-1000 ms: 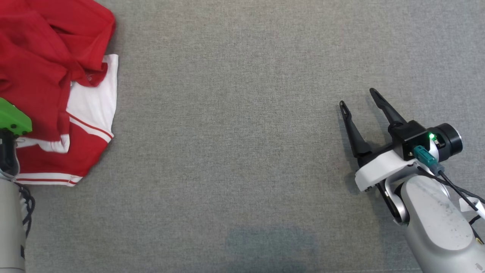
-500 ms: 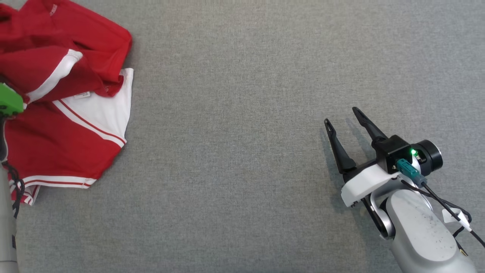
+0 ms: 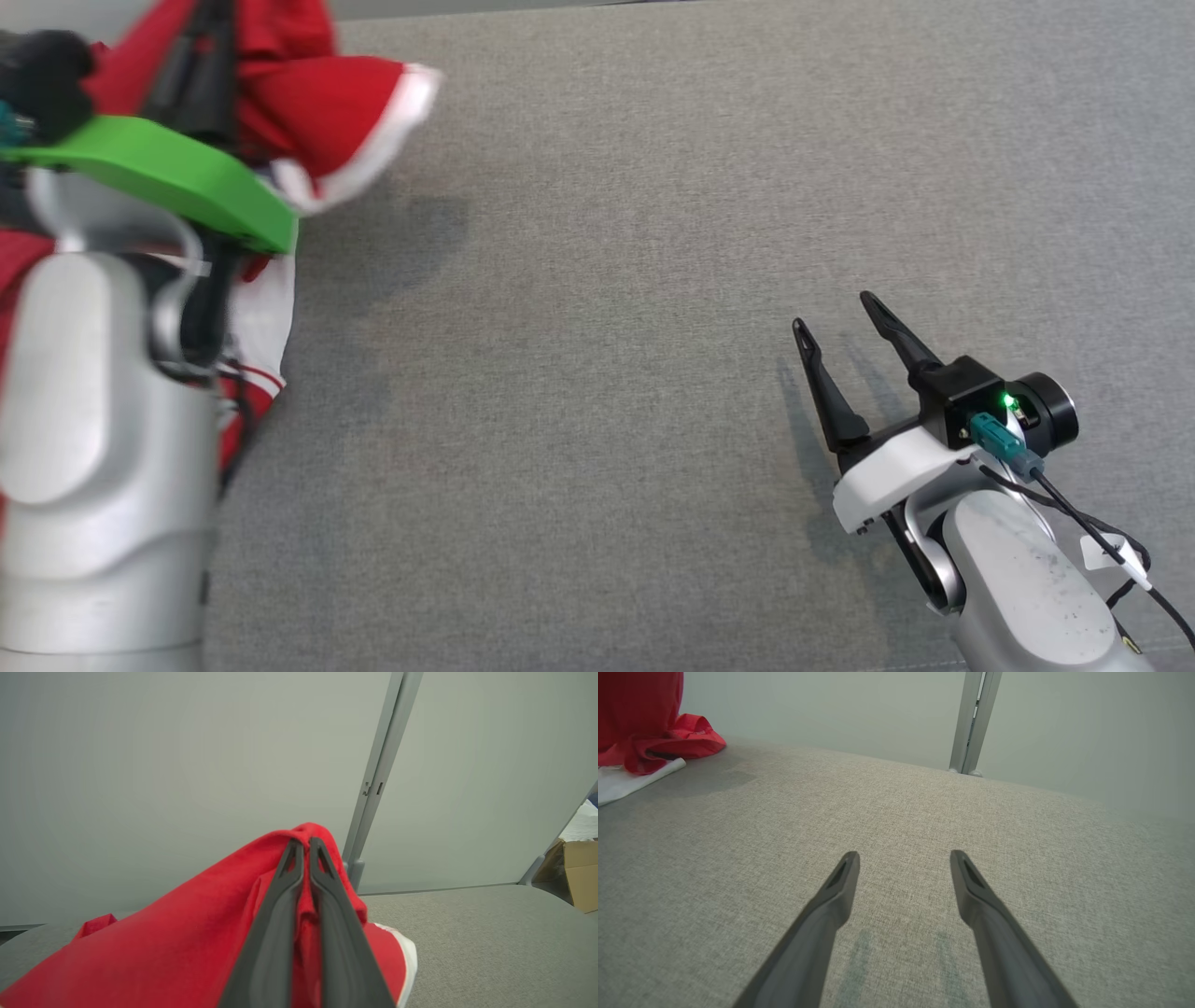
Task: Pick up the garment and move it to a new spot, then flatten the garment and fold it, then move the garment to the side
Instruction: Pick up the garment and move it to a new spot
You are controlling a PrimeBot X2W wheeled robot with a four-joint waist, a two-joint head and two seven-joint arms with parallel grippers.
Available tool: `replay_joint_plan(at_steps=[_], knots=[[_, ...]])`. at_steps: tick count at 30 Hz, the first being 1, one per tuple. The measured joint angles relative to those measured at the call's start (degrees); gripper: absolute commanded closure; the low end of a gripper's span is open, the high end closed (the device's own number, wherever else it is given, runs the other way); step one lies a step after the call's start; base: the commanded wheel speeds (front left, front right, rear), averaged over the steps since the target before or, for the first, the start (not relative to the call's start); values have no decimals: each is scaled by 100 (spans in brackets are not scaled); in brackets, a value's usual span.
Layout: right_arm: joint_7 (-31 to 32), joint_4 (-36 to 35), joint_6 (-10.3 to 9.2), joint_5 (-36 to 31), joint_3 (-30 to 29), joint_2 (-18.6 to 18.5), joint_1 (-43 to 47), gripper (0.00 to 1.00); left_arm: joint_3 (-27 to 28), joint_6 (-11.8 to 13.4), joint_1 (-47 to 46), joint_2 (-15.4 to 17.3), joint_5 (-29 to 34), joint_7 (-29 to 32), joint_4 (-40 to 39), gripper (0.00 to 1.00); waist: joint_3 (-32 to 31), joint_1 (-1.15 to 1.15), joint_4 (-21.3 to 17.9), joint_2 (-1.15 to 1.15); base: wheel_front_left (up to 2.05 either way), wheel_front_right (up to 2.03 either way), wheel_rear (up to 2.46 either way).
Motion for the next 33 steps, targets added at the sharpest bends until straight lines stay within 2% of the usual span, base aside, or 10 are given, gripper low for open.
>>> replay_joint_plan(at_steps=[6,8,13,19,31,33], knots=[[0,2,-2,0,-20,11,22,0,-812,-1,391,-609,-279,334,-491,100,-119,0,-202,0,0,0,0],[0,-7,-2,0,-15,26,22,0,-1145,-1,550,-714,-383,453,-623,100,-149,0,-286,0,0,0,0],[0,-29,2,0,12,81,22,0,-1972,-1,992,-639,-535,758,-815,100,-200,0,-540,0,0,0,0],[0,-141,-10,3,3,203,24,0,-2510,-1,1267,-576,-558,1006,-829,100,-204,0,-933,0,0,0,0],[0,-282,-108,69,-19,359,309,0,-3106,19,1227,-479,-426,1308,-767,100,-13,0,-1810,0,0,0,0],[0,-294,-108,113,13,380,333,0,-3103,121,1144,-474,-404,1352,-671,100,36,0,-1959,0,0,0,0]])
